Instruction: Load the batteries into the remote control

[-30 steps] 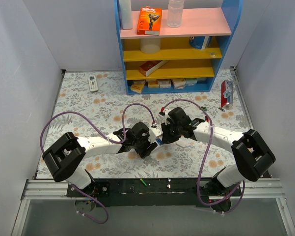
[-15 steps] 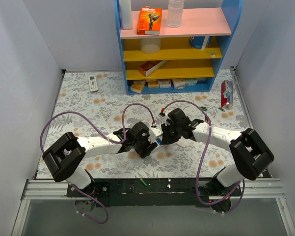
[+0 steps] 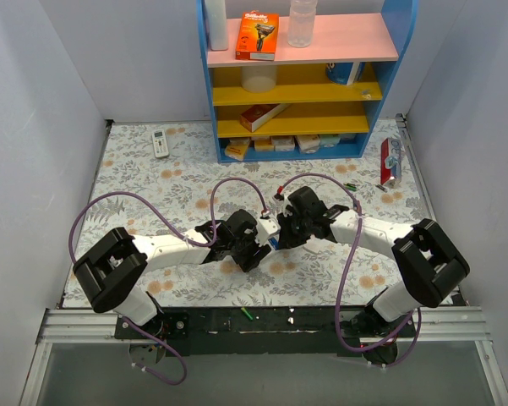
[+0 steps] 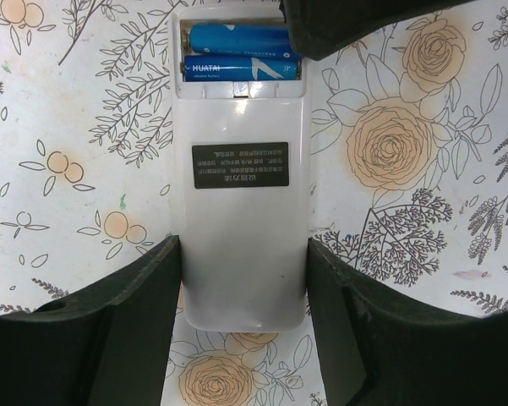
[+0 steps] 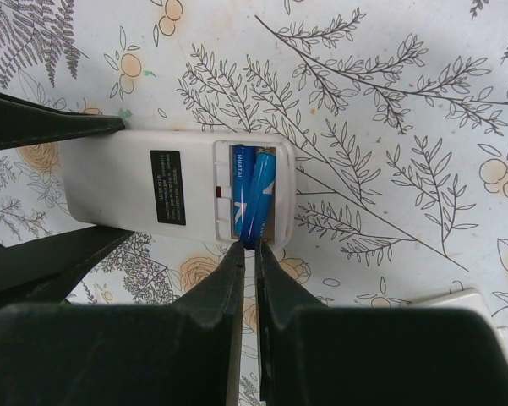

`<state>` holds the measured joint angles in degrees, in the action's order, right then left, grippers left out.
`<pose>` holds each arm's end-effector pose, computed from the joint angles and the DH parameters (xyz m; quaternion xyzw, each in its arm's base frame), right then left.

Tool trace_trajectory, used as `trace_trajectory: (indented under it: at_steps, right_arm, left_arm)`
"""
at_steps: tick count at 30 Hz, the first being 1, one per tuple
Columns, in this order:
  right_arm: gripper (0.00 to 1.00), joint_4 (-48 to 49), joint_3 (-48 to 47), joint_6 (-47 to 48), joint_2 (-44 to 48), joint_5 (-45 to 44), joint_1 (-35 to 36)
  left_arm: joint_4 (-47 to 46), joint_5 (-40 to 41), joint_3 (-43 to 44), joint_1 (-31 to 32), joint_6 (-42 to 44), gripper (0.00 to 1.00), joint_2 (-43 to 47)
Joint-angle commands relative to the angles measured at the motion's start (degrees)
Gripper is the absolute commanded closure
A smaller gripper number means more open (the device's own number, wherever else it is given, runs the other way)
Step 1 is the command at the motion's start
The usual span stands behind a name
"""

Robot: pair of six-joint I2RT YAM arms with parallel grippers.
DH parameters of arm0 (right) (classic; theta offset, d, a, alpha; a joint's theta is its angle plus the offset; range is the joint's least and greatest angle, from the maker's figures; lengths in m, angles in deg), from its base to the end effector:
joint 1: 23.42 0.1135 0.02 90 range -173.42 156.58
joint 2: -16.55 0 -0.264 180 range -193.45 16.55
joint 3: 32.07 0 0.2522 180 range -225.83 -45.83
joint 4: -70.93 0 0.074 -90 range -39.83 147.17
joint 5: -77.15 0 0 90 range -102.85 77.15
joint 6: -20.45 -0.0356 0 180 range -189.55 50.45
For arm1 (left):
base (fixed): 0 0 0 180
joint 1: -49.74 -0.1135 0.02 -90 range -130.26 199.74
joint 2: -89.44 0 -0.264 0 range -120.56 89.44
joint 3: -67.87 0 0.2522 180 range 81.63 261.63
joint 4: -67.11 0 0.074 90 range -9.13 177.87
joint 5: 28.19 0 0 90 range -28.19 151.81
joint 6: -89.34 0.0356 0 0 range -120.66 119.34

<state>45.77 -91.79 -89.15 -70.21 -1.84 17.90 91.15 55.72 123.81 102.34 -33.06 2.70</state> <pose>0.2182 0.2009 0.1763 -0.2079 0.9190 0.2417 0.2319 0.1699 -0.2284 0.1585 0.1827 0.9344 -0.2411 0.1882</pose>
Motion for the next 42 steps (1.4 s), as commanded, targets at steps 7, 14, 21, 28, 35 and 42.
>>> trace_trajectory:
  at_steps: [7,14,21,28,35,42]
  right_arm:
    - [0.90,3.93,-0.36,-0.10,-2.18,-3.27,-0.10]
    - [0.93,4.10,-0.89,0.87,-4.12,-4.50,-0.01]
    - [0.94,1.65,-2.99,1.58,-6.48,-6.78,1.30]
    - [0.94,-2.05,-4.76,1.40,-7.81,-10.65,2.98]
    - [0.87,-3.01,-8.09,3.68,-0.70,-9.59,2.89]
    - [0.62,-10.92,-9.51,5.01,6.15,-14.69,-1.32]
  left_arm:
    - [0.97,-3.32,1.42,-0.22,0.32,0.66,-0.18]
    - [1.14,-3.93,1.42,-0.22,0.32,0.66,-0.18]
    - [1.23,-4.28,1.60,-0.22,0.32,0.66,-0.27]
    - [1.14,-3.67,1.51,-0.22,0.32,0.65,-0.10]
    - [1.49,-2.44,1.33,-0.22,0.94,0.61,-0.45]
    - [1.84,-2.96,1.07,-0.22,2.17,0.57,-0.45]
